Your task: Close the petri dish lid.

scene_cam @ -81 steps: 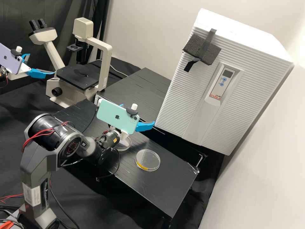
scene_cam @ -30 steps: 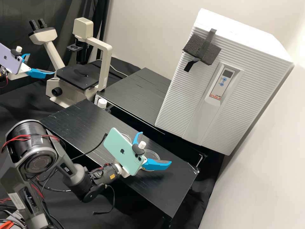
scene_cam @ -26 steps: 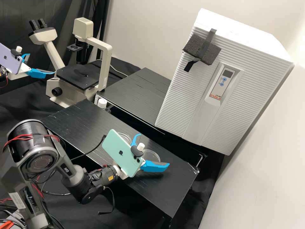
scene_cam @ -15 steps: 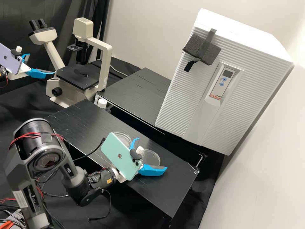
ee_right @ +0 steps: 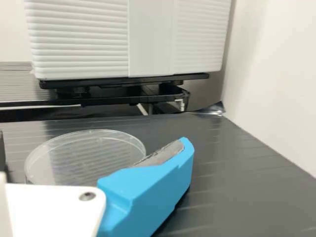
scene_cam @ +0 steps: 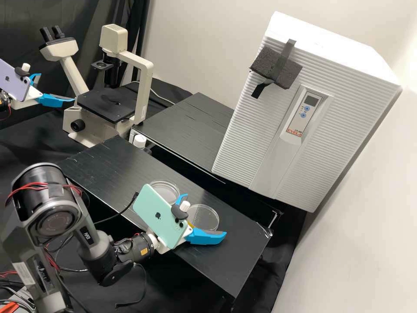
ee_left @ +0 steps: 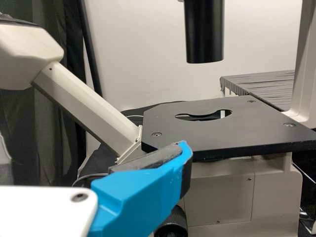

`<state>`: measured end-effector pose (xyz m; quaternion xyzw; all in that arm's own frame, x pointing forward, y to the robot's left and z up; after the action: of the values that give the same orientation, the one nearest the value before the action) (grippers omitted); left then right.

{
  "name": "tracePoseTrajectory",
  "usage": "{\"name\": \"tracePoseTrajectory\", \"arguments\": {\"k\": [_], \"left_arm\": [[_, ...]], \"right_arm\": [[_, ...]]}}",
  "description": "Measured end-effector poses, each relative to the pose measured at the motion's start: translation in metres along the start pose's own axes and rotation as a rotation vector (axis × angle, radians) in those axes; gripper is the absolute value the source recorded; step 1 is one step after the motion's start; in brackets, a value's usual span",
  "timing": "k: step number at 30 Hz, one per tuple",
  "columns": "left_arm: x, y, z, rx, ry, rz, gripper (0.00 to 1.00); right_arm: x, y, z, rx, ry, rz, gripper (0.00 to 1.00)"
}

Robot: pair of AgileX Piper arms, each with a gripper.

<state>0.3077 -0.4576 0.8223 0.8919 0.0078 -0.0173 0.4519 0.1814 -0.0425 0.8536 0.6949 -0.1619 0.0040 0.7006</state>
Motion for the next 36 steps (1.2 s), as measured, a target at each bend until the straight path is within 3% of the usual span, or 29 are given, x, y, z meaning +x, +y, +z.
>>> {"name": "tracePoseTrajectory", "arguments": {"k": [17,18,36], "left_arm": [[0.0,0.0,0.0,0.0,0.0,0.0,1.0],[0.0,0.0,0.0,0.0,0.0,0.0,1.0],[0.0,0.0,0.0,0.0,0.0,0.0,1.0]], "right_arm": [[0.0011,-0.0071,-0.0005,-0.021,-0.005,-0.02,1.0],[0.0011,-0.0073,-0.0006,-0.024,-0.005,-0.021,0.0],[0.0016,-0.0095,-0.002,-0.03,-0.001,-0.026,0.0]]}}
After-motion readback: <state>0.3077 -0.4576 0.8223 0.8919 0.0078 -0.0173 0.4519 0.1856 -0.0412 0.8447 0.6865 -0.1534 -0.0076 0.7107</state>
